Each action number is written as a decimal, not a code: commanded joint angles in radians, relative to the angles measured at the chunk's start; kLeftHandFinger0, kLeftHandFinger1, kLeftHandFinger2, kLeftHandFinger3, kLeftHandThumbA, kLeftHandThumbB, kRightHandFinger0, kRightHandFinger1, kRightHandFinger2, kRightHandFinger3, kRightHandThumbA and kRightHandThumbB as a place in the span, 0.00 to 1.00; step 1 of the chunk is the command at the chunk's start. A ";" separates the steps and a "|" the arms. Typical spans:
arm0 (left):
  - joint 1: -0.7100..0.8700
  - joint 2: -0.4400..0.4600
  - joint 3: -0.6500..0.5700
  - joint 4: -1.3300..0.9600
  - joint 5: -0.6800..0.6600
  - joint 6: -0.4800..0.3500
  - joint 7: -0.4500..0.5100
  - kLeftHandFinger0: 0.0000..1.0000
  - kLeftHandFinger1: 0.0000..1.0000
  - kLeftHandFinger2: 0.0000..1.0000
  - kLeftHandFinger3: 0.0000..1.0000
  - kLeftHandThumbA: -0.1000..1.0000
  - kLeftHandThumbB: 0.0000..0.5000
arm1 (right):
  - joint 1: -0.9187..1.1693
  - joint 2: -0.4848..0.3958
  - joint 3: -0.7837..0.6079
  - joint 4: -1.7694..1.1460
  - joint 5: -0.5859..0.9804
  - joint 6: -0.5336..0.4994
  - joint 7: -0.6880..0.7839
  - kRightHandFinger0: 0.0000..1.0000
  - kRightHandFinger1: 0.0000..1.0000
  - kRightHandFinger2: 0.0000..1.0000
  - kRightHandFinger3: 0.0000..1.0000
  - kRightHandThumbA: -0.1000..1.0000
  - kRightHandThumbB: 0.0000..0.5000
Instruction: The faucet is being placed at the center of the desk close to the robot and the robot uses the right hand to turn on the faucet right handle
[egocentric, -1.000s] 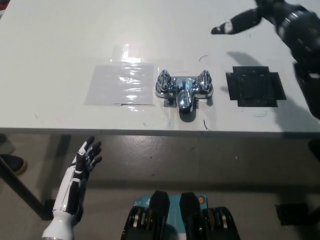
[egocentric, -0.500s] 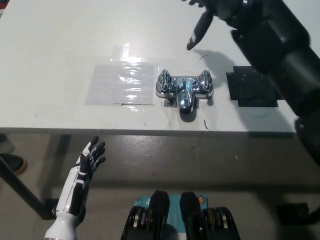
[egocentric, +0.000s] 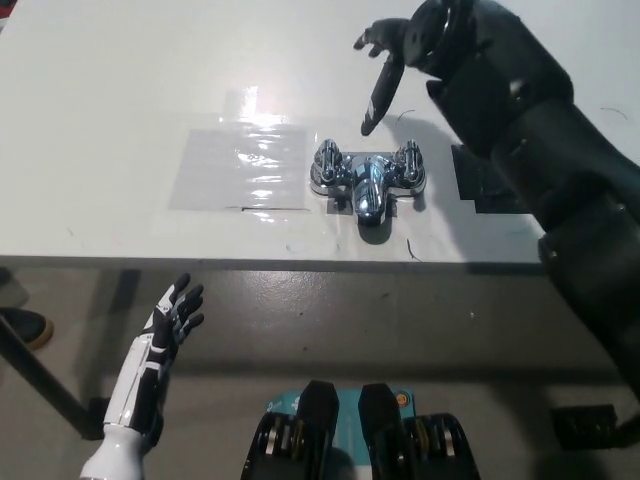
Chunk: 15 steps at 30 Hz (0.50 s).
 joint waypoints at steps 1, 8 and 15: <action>0.015 0.012 0.007 -0.043 -0.003 -0.036 -0.013 1.00 1.00 1.00 1.00 1.00 0.35 | -0.082 0.014 0.023 0.021 -0.052 0.018 -0.044 1.00 1.00 1.00 1.00 0.97 0.63; 0.042 0.008 0.006 -0.057 0.000 -0.029 -0.016 1.00 1.00 1.00 1.00 1.00 0.35 | -0.050 0.023 0.042 0.042 -0.068 0.019 -0.050 1.00 1.00 1.00 1.00 0.97 0.64; 0.056 0.012 0.008 -0.060 -0.002 -0.029 -0.020 1.00 1.00 1.00 1.00 1.00 0.38 | -0.038 0.024 0.046 0.064 -0.079 0.006 -0.030 1.00 1.00 1.00 1.00 0.99 0.60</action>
